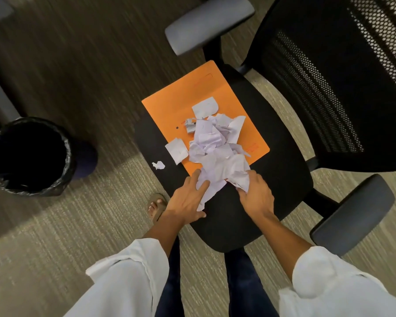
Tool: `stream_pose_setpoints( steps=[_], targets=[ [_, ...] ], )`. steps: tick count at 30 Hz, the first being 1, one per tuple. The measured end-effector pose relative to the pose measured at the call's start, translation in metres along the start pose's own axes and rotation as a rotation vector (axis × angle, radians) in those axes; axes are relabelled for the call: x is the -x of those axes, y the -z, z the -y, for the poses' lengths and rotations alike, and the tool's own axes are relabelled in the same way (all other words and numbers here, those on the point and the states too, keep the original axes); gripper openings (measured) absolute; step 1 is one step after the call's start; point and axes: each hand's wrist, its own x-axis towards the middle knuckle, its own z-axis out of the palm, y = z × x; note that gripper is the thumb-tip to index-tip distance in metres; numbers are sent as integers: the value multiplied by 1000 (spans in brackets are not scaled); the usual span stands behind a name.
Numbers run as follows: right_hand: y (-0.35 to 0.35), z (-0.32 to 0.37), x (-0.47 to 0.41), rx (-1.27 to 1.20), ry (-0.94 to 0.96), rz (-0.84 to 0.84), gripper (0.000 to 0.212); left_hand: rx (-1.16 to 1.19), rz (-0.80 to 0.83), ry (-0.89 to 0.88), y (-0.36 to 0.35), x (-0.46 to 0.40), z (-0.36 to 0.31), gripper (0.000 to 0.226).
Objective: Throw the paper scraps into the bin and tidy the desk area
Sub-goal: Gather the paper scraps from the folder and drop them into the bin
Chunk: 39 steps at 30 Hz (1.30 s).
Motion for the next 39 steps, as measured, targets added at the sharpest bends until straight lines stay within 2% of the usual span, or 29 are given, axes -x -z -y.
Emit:
stream_pose_setpoints(
  steps=[7,11,14,18,22,25,28,32,36,38,39],
  targets=[
    [3,-31,11,-262,-23,-19,37,-10,7,-49,-14,5,-4,54],
    [2,-34,18,-508,-135,-33,28,24,-34,-55,-15,5,-3,29],
    [3,-26,25,-746,-195,29,15,206,-117,-47,-10,3,-3,21],
    [8,-10,27,-958,-241,89,18,519,-265,43,4,2,-3,17],
    [16,9,20,-1101,-216,178,27,886,-369,228,19,-4,-1,18],
    [26,30,14,-1084,-144,306,40,1209,-337,273,28,-10,-3,20],
    [32,48,7,-972,-48,422,35,1473,-301,298,33,-15,-6,16],
    [31,60,-1,-781,57,426,30,1817,-172,320,39,-20,-10,21],
    [24,63,-9,-505,73,381,38,1805,-74,334,49,-27,-17,31],
    [19,68,-10,-346,89,384,53,1731,-68,332,53,-27,-22,28],
    [15,71,-11,-271,84,392,65,1676,-83,323,53,-26,-25,36]
  ],
)
